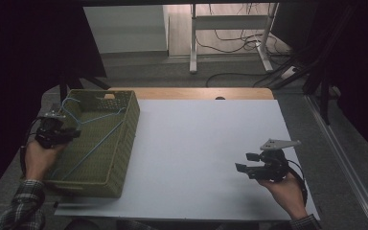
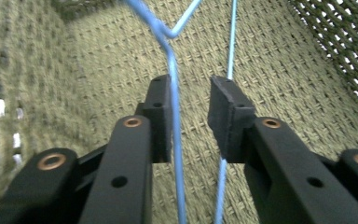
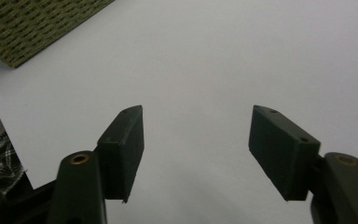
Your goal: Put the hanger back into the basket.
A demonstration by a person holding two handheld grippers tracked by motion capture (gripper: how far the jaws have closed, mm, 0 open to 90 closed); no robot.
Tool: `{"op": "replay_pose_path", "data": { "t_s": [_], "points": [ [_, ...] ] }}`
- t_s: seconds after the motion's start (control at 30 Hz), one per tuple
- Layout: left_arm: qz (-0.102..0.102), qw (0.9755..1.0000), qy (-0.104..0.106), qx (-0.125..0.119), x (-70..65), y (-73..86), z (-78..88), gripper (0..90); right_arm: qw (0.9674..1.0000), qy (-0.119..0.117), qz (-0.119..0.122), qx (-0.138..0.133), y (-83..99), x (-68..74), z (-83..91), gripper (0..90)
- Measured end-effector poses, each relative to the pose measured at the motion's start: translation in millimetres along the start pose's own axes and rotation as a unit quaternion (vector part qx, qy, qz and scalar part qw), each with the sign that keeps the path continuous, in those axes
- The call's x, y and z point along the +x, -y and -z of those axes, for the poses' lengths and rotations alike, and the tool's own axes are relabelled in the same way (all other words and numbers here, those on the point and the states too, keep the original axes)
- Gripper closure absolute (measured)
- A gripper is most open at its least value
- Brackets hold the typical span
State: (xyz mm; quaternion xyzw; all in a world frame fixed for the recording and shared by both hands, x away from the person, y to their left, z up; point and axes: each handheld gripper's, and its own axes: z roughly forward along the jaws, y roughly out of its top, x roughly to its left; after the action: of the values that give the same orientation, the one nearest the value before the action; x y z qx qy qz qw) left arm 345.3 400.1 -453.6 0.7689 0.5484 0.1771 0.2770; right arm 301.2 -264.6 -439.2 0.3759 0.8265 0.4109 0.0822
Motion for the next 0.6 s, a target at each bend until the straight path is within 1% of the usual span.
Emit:
{"op": "replay_pose_path", "data": {
  "t_s": [0.07,0.1,0.17,0.23,0.3,0.33,0.4,0.5,0.57,0.6],
  "points": [
    [0.0,0.9999,-0.001,-0.01,-2.4,-0.3,3.8,56.2,1.0,0.003,0.004,0.001,0.1,0.2,-0.5,31.4],
    [-0.001,0.9998,0.006,-0.017,-3.7,-0.5,6.0,53.0,1.0,0.003,0.007,0.001,0.1,0.5,-0.7,30.5],
    [0.005,0.9993,0.019,-0.031,-7.0,-1.2,10.3,45.9,0.9999,0.007,0.011,0.001,0.1,1.6,-0.9,28.8],
    [0.009,0.9979,0.041,-0.048,-11.1,-1.8,15.2,38.9,0.9998,0.009,0.017,-0.001,-0.1,2.3,-0.5,27.4],
    [0.014,0.9961,0.059,-0.064,-16.7,-2.5,19.8,33.7,0.9997,0.013,0.019,-0.004,-0.2,3.0,0.4,25.9],
    [0.015,0.9947,0.071,-0.073,-19.7,-2.7,22.0,31.3,0.9997,0.015,0.019,-0.005,-0.1,3.3,0.9,25.3],
    [0.016,0.9926,0.087,-0.083,-26.1,-3.2,26.4,27.0,0.9996,0.017,0.021,-0.007,0.3,3.6,2.2,23.9],
    [0.012,0.9892,0.109,-0.097,-36.2,-3.5,33.4,22.9,0.9995,0.022,0.022,-0.009,1.4,4.3,4.1,22.6],
    [0.011,0.9862,0.125,-0.108,-42.9,-3.4,38.0,20.2,0.9994,0.025,0.023,-0.011,2.4,4.5,5.6,21.6],
    [0.009,0.9852,0.13,-0.111,-46.7,-3.4,40.1,19.5,0.9993,0.026,0.024,-0.01,2.8,4.6,6.5,21.3]
  ]
}}
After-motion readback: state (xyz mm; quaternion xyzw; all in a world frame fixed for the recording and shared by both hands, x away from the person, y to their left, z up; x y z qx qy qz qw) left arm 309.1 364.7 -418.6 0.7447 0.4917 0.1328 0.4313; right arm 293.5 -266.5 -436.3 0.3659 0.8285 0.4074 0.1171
